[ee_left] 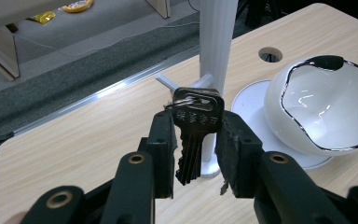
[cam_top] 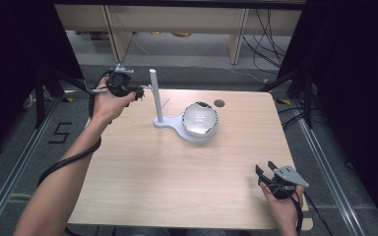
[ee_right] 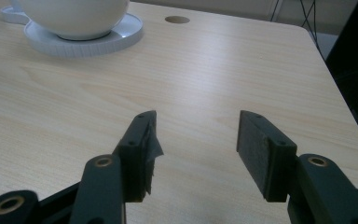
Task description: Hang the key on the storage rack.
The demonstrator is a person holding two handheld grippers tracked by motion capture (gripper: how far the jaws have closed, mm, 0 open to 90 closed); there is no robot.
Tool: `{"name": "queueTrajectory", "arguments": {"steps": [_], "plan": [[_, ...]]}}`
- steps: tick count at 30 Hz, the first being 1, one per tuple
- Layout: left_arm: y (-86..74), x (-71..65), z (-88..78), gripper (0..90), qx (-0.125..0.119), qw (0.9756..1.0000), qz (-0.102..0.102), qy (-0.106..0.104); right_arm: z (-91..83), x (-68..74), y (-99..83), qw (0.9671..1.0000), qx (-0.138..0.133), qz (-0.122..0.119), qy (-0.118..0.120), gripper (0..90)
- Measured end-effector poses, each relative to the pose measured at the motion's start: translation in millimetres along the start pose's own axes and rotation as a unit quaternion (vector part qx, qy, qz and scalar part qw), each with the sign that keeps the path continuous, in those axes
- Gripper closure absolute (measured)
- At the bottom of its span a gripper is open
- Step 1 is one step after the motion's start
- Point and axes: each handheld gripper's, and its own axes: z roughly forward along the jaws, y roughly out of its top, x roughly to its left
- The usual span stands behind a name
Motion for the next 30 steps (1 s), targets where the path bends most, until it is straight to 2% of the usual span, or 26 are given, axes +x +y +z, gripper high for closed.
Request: {"name": "queueTrajectory", "arguments": {"steps": [2, 3, 4, 7, 12, 15, 16, 18, 20, 21, 30], "plan": [[1.3, -0.5, 0.4, 67.1, -0.001, 1.0000, -0.004, -0.002, 0.6, -0.1, 0.0, 1.0000, -0.004, 0.000, 0.001, 48.3], [1.8, 0.3, 0.1, 67.1, 0.003, 1.0000, 0.003, 0.001, -0.1, 1.4, -0.2, 0.9999, 0.000, 0.010, -0.003, 48.3], [2.2, 0.4, 0.4, 67.1, 0.004, 1.0000, 0.005, 0.000, 0.5, 0.0, 0.0, 1.0000, -0.003, 0.001, 0.000, 48.3], [2.8, 0.8, 1.1, 67.1, 0.006, 1.0000, 0.006, 0.000, 1.3, -0.3, -0.2, 1.0000, -0.007, 0.001, 0.002, 48.2], [5.4, 1.7, 3.7, 67.0, 0.013, 0.9999, 0.008, -0.002, 0.0, -0.9, 0.1, 1.0000, 0.003, -0.002, -0.006, 48.1], [8.0, 1.8, 5.0, 67.0, 0.016, 0.9998, 0.008, -0.002, 0.4, -0.3, 0.0, 1.0000, -0.002, 0.004, -0.002, 48.0], [9.9, 1.8, 5.7, 67.0, 0.022, 0.9997, 0.014, -0.004, 0.5, -1.3, -0.1, 1.0000, -0.001, -0.005, -0.006, 48.0], [11.8, 0.4, 6.7, 67.0, 0.020, 0.9997, 0.015, 0.001, 1.8, -1.5, -0.5, 0.9999, -0.007, -0.007, -0.009, 47.9], [12.9, -0.6, 6.9, 67.0, 0.020, 0.9996, 0.018, 0.003, 1.8, -1.4, -0.5, 0.9999, -0.007, -0.005, -0.010, 47.9], [15.3, -2.0, 6.9, 67.1, 0.022, 0.9995, 0.024, 0.006, 0.3, -0.7, 0.0, 1.0000, -0.003, 0.005, -0.003, 47.9], [22.1, -2.4, 9.2, 67.1, 0.026, 0.9992, 0.030, 0.008, 0.6, -1.2, -0.1, 1.0000, -0.005, 0.004, -0.003, 47.8]]}}
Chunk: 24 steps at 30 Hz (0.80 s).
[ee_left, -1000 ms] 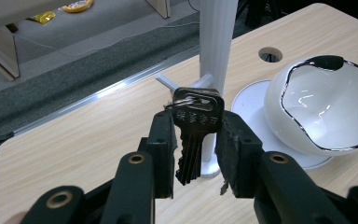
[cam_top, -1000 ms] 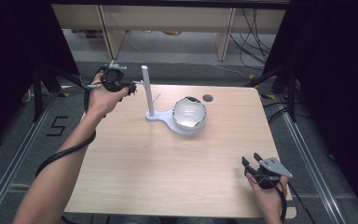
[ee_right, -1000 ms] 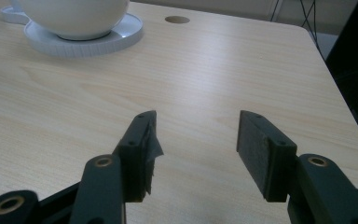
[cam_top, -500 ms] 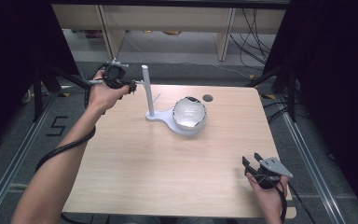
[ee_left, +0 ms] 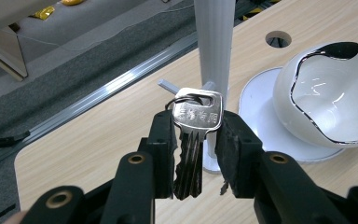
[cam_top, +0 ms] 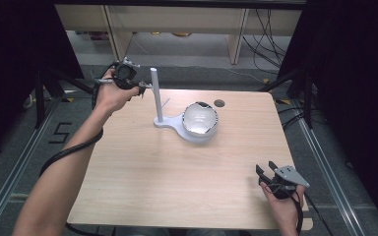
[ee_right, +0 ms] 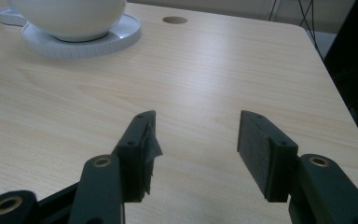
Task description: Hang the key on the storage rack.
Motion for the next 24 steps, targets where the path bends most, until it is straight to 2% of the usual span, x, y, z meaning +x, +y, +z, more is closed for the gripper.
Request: {"name": "queueTrajectory", "arguments": {"steps": [3, 4, 5, 6, 7, 8, 9, 16, 17, 18, 22, 23, 24], "plan": [[1.5, 0.5, -1.9, 67.6, -0.003, 1.0000, 0.007, 0.005, -0.1, -0.1, -0.2, 1.0000, 0.000, -0.001, -0.001, 47.8], [1.5, 0.5, -1.9, 71.0, -0.003, 1.0000, 0.007, 0.005, -0.1, -0.1, -0.2, 1.0000, 0.000, -0.001, -0.001, 47.8], [4.0, 1.6, -4.7, 75.1, -0.006, 0.9997, 0.017, 0.014, 0.2, -0.3, -0.1, 1.0000, -0.001, -0.002, -0.001, 47.8], [5.0, 0.9, -4.0, 76.3, 0.003, 0.9994, 0.031, 0.018, 0.3, -0.2, -0.1, 1.0000, 0.000, -0.001, -0.001, 47.8], [5.0, 0.9, -4.0, 75.7, 0.003, 0.9994, 0.031, 0.018, 0.3, -0.1, 0.0, 1.0000, 0.000, -0.002, 0.000, 47.8], [5.1, -0.6, -1.6, 74.0, 0.019, 0.9984, 0.049, 0.024, 0.5, 0.0, 0.0, 1.0000, 0.001, -0.003, 0.000, 47.8], [6.5, -1.5, 0.2, 74.0, 0.020, 0.9979, 0.055, 0.029, 0.6, 0.3, 0.1, 1.0000, 0.002, -0.003, -0.001, 47.8], [13.4, -2.5, -2.9, 76.9, 0.010, 0.9979, 0.056, 0.031, 0.2, -0.1, -0.1, 1.0000, 0.000, -0.002, 0.000, 47.7], [14.9, -2.6, -3.2, 76.9, 0.011, 0.9976, 0.060, 0.031, 0.0, 0.3, 0.0, 1.0000, 0.003, 0.003, -0.001, 47.7], [15.6, -2.7, -3.1, 76.8, 0.010, 0.9976, 0.060, 0.031, 0.8, -0.8, 0.0, 1.0000, 0.002, -0.005, -0.004, 47.7], [17.6, -2.7, -1.6, 76.6, 0.010, 0.9976, 0.060, 0.031, 0.8, -0.6, -0.1, 1.0000, 0.002, -0.006, -0.005, 47.8], [18.8, -2.3, -1.1, 76.6, 0.010, 0.9978, 0.058, 0.031, -0.1, 0.2, 0.0, 1.0000, 0.003, 0.004, 0.001, 47.7], [18.8, -2.3, -1.1, 76.7, 0.010, 0.9978, 0.058, 0.031, -0.1, 0.2, 0.0, 1.0000, 0.003, 0.004, 0.001, 47.7]]}}
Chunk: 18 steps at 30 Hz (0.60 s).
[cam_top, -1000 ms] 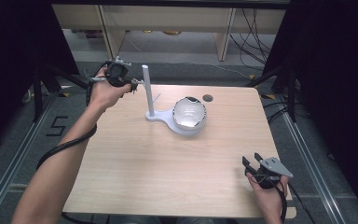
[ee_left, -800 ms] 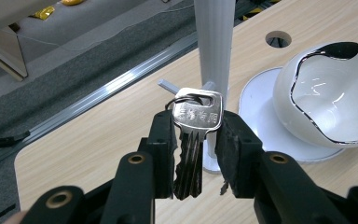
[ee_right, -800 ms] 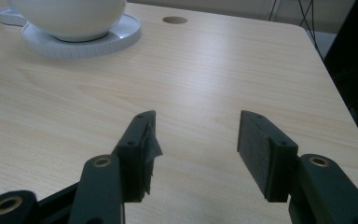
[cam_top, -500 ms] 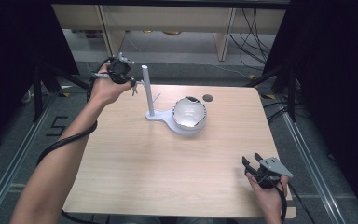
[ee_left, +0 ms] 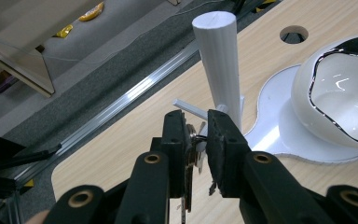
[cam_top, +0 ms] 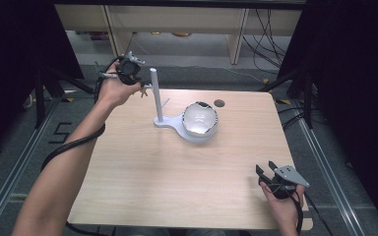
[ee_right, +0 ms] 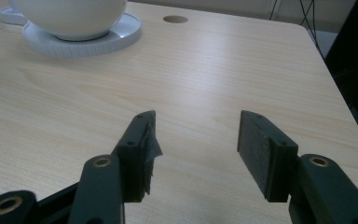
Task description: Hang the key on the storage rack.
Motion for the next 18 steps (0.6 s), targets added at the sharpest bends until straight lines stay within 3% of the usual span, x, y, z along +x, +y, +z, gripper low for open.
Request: {"name": "queueTrajectory", "arguments": {"steps": [9, 11, 18], "plan": [[1.4, 3.3, 4.5, 76.1, -0.002, 0.9999, -0.014, -0.005, -0.4, 0.4, 0.2, 1.0000, 0.003, 0.005, 0.002, 47.7], [1.1, 3.6, 7.1, 76.3, -0.010, 0.9995, -0.026, -0.013, -0.2, -0.5, -0.1, 1.0000, 0.002, 0.001, -0.004, 47.7], [2.1, 2.9, 1.8, 73.2, -0.023, 0.9993, -0.029, -0.011, -0.9, -0.2, 0.0, 0.9999, 0.003, 0.011, 0.003, 47.6]]}}
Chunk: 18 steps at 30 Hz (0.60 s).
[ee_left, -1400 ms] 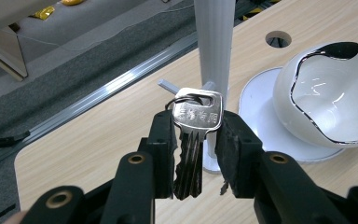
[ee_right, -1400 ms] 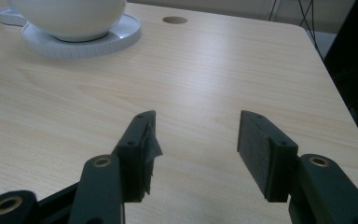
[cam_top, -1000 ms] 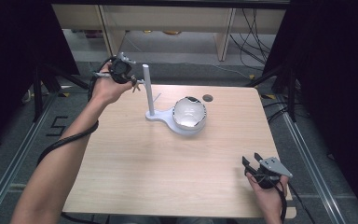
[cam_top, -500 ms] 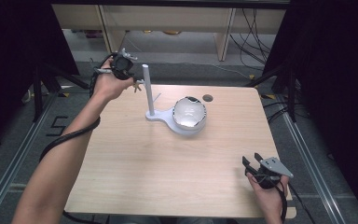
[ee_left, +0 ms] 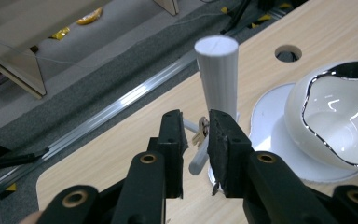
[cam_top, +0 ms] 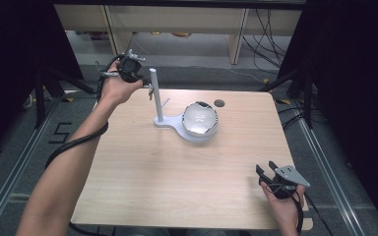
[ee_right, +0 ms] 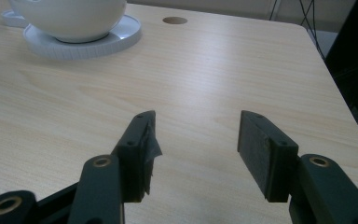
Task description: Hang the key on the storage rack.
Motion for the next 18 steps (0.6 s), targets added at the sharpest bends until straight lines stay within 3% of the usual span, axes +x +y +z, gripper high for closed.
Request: {"name": "queueTrajectory", "arguments": {"steps": [6, 9, 13, 18], "plan": [[-4.1, 3.6, -4.3, 71.1, -0.009, 0.9999, -0.013, 0.000, 0.2, 0.0, 0.1, 1.0000, 0.001, -0.002, 0.000, 47.6], [-5.7, 5.3, -9.4, 69.4, -0.014, 0.9998, -0.014, 0.000, 1.4, -1.1, 0.1, 0.9998, -0.004, -0.018, -0.008, 47.7], [-7.8, 5.2, -13.8, 66.6, -0.019, 0.9997, -0.015, 0.001, 0.9, -0.6, 0.1, 0.9999, -0.002, -0.013, -0.007, 47.6], [-19.2, 2.5, -25.9, 60.1, -0.052, 0.9981, -0.032, -0.001, 0.2, 0.2, 0.1, 1.0000, 0.001, -0.003, 0.000, 47.6]]}}
